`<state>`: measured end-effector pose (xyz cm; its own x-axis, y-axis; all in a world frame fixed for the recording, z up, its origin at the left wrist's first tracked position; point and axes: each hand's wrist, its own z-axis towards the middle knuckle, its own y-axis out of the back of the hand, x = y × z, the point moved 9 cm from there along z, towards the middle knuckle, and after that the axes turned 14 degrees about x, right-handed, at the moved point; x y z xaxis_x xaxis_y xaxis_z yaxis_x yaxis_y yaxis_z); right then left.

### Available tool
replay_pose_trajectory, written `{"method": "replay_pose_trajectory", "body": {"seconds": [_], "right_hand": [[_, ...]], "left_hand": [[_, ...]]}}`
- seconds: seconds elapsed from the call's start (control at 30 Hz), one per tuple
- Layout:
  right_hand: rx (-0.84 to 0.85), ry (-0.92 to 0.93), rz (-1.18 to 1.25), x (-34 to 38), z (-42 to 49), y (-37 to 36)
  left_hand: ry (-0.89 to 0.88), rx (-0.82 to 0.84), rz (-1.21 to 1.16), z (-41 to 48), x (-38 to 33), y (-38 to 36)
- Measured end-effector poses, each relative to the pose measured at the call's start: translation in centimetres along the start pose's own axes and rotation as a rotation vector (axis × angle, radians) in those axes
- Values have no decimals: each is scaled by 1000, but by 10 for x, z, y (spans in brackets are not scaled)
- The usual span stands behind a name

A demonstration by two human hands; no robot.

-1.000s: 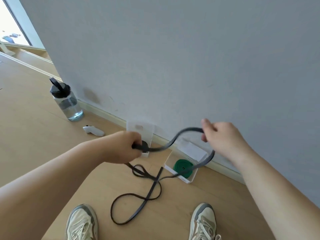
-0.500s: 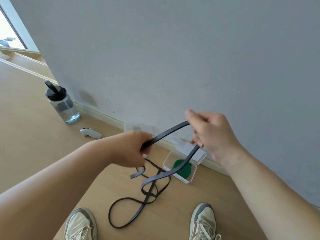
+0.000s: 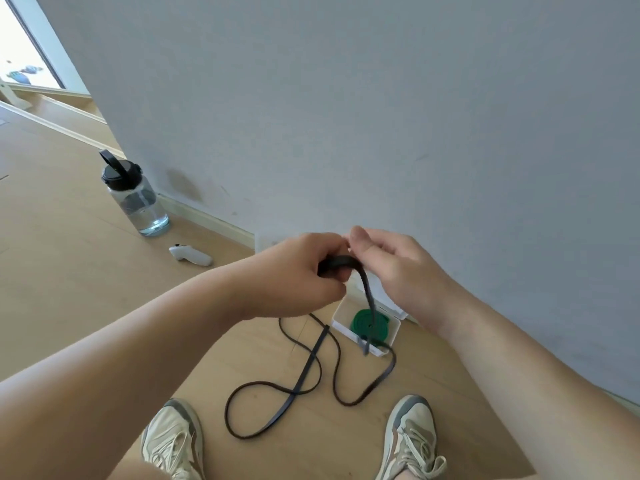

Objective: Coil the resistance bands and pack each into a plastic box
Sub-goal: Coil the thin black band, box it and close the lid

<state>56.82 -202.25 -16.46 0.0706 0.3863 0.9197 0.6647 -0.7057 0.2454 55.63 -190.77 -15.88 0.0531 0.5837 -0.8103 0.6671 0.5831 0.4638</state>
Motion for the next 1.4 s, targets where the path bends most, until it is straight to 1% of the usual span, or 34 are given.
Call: {"method": "replay_pose_trajectory", "body": {"seconds": [0.07,0.13,0.23,0.3,0.37,0.43,0.5,0.53,0.6,0.67,0.7,0.77,0.83,0.9,1.0,1.1,1.13,1.23,1.33,1.4], "right_hand": [[22,-19,-55,5,-1,-5],[-37,-36,-153,7,-5,5],[-123,-79,-153,2,-11,24],[-179,-137,-138,-7,-14,38],[-270,-176,-78,-15,-19,55],[-304,-206,-86,-17,-23,60],[-239,-218,-195,-6,-25,49],[-194,-182,-218,5,-25,38],[-106,-22,-127,35,-22,14],[-56,122,-20,63,-21,-1],[-39,144,-5,71,-21,-5],[5,103,-18,77,-20,-7],[64,-1,-53,69,-20,-7],[91,-64,-27,57,-19,-11],[41,-29,133,42,-17,-12],[85,-2,17,37,-11,-8],[92,-2,12,35,-11,-6],[25,-9,42,29,-7,6],[-122,-60,-139,18,-3,20],[-174,-92,-213,14,-3,24]], "left_hand": [[-26,-77,-65,-3,1,9],[-13,-89,-75,-6,6,17],[63,-30,19,-13,19,21],[112,-44,125,-20,23,28],[129,-72,170,-29,24,35],[116,-122,152,-38,19,41],[78,-244,171,-48,4,48],[46,-319,206,-53,-7,50],[-51,-421,252,-58,-32,50],[-145,-477,295,-60,-54,51],[-156,-492,286,-61,-61,52],[-154,-487,235,-61,-66,54],[-112,-463,209,-59,-62,53],[-85,-453,171,-56,-52,51],[-77,-387,31,-47,-36,44],[-81,-312,6,-41,-28,44],[-86,-300,-12,-41,-26,46],[-90,-291,29,-39,-18,52],[-42,-347,158,-35,-9,54],[-29,-442,140,-34,-3,60]]}}
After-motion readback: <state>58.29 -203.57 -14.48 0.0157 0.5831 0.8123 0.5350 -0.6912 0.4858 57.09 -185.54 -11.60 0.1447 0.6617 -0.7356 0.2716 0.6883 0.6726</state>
